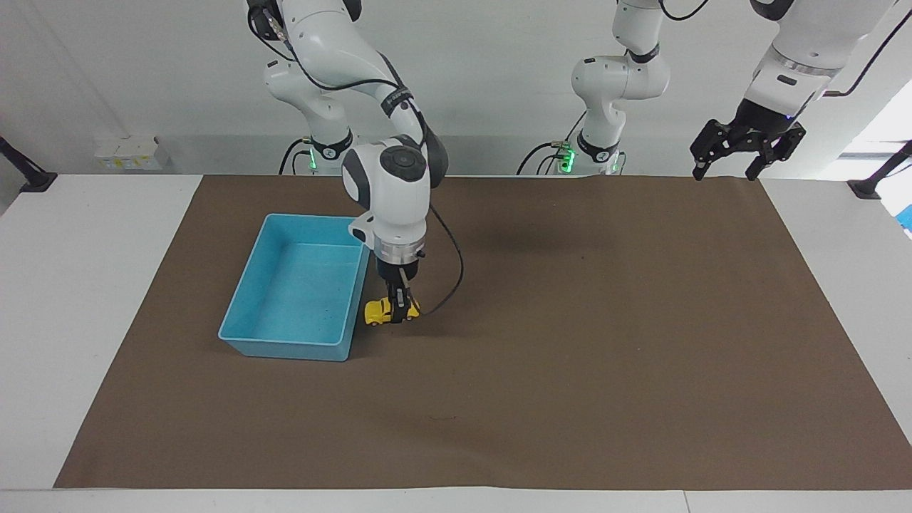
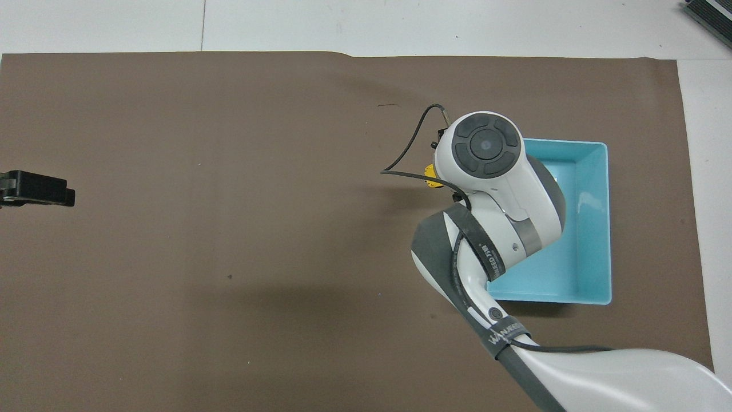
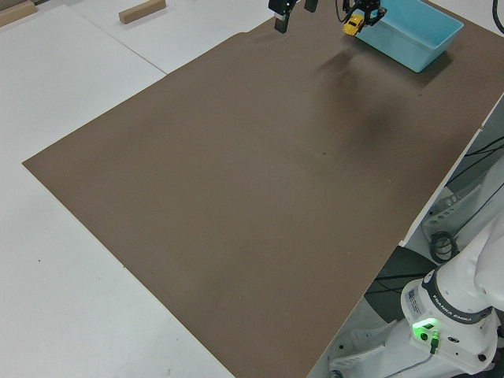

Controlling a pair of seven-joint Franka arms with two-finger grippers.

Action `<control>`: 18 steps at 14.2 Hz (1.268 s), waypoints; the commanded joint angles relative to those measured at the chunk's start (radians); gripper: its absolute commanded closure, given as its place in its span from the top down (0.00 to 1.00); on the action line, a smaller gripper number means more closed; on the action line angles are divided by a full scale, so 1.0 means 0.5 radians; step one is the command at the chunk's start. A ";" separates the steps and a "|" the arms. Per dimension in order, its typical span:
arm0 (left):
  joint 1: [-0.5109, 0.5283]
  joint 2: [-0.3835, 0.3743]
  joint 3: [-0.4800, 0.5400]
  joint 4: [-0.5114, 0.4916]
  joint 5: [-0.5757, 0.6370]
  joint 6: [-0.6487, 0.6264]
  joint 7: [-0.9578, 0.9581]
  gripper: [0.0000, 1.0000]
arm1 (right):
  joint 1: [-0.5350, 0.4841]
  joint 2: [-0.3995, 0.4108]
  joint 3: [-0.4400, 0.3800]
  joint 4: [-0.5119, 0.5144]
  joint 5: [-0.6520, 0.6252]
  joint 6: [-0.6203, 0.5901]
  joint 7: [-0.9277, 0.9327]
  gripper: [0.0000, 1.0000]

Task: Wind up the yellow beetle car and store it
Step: 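Grasp the yellow car with the right gripper and lift it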

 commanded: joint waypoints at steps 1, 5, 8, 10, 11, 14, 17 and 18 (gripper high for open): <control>0.031 -0.011 -0.016 -0.006 0.015 -0.014 0.010 1.00 | -0.064 -0.149 0.019 -0.035 0.064 -0.133 -0.254 0.00; 0.028 -0.008 -0.016 -0.006 0.015 -0.014 0.010 1.00 | -0.076 -0.241 0.013 -0.032 0.064 -0.326 -0.515 0.00; 0.031 -0.008 -0.016 -0.006 0.015 -0.014 0.010 1.00 | -0.079 -0.253 0.013 -0.044 0.064 -0.336 -0.797 0.00; 0.028 -0.008 -0.016 -0.006 0.015 -0.014 0.010 1.00 | -0.094 -0.259 0.016 -0.053 0.088 -0.400 -1.063 0.00; 0.028 -0.008 -0.016 -0.006 0.015 -0.014 0.010 1.00 | -0.125 -0.272 0.013 -0.071 0.149 -0.437 -1.229 0.00; 0.031 -0.011 -0.016 -0.006 0.015 -0.014 0.010 1.00 | -0.238 -0.339 0.013 -0.221 0.294 -0.437 -1.696 0.00; 0.028 -0.008 -0.016 -0.006 0.015 -0.014 0.010 1.00 | -0.373 -0.422 0.013 -0.417 0.392 -0.339 -2.103 0.00; 0.028 -0.008 -0.016 -0.006 0.018 -0.014 0.010 1.00 | -0.413 -0.465 0.013 -0.512 0.392 -0.272 -2.242 0.00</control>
